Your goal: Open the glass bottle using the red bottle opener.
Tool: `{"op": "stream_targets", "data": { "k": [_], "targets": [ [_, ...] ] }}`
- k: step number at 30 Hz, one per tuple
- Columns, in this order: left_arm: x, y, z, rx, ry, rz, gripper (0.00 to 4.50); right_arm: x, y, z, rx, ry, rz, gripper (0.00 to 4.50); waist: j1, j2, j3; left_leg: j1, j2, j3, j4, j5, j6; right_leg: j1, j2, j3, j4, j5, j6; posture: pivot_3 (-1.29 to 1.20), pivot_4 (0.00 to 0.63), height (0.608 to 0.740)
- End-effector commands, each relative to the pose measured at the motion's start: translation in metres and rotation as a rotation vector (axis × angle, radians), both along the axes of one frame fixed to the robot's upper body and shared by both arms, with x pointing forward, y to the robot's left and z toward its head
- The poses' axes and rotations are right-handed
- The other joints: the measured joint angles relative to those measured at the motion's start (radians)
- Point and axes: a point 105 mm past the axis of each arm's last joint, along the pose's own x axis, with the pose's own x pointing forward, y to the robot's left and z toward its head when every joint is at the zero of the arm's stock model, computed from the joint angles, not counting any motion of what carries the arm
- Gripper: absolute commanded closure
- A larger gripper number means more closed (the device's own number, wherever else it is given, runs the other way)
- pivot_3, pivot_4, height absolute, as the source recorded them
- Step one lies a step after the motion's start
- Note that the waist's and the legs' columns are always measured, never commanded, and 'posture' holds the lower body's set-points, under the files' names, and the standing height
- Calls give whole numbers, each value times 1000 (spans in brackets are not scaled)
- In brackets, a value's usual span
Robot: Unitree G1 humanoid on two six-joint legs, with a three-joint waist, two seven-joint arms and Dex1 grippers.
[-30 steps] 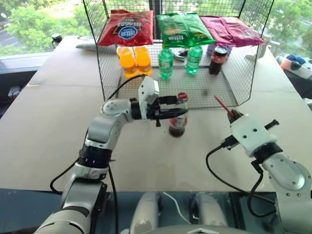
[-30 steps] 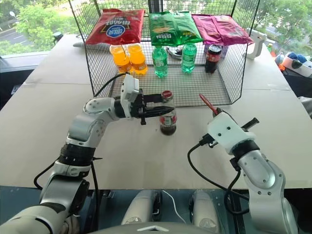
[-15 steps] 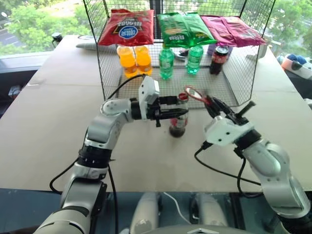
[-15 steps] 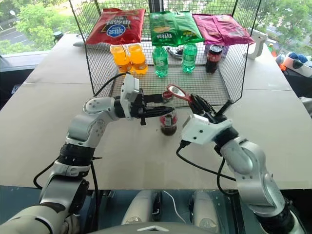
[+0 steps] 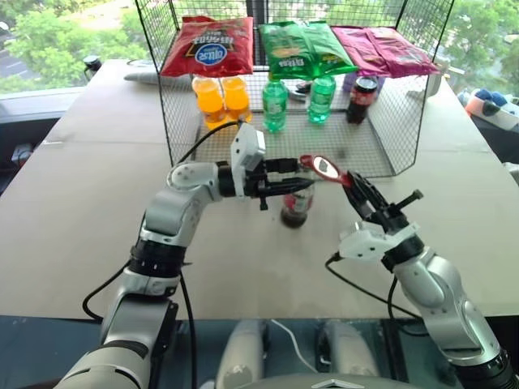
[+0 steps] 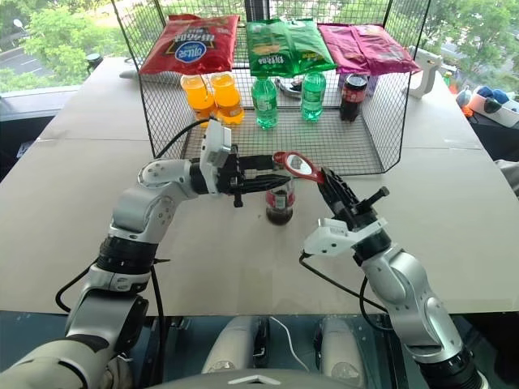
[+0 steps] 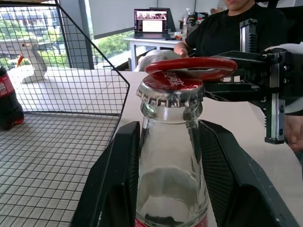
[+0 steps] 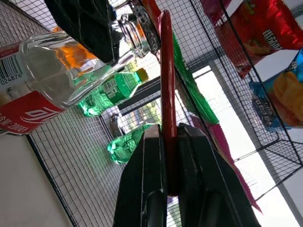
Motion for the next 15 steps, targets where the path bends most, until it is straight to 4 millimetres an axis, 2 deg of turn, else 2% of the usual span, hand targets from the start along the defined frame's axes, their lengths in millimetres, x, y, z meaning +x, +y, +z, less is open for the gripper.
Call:
{"op": "stream_targets", "data": {
  "k": [1,10,15],
  "targets": [
    [-4,-1,14,-2,-55,-17,2990,-4,3,0,4,-34,20,4500,0,0,0,0,0,0,0,0,0,0,0,0,0,0,0,0,150,740],
    [-4,1,14,6,-51,-19,2990,7,16,2,49,-51,47,4500,1,0,0,0,0,0,0,0,0,0,0,0,0,0,0,0,150,740],
    [-4,0,15,4,-52,-21,2990,9,21,-5,47,-47,63,4500,1,0,0,0,0,0,0,0,0,0,0,0,0,0,0,0,150,740]
  ]
}}
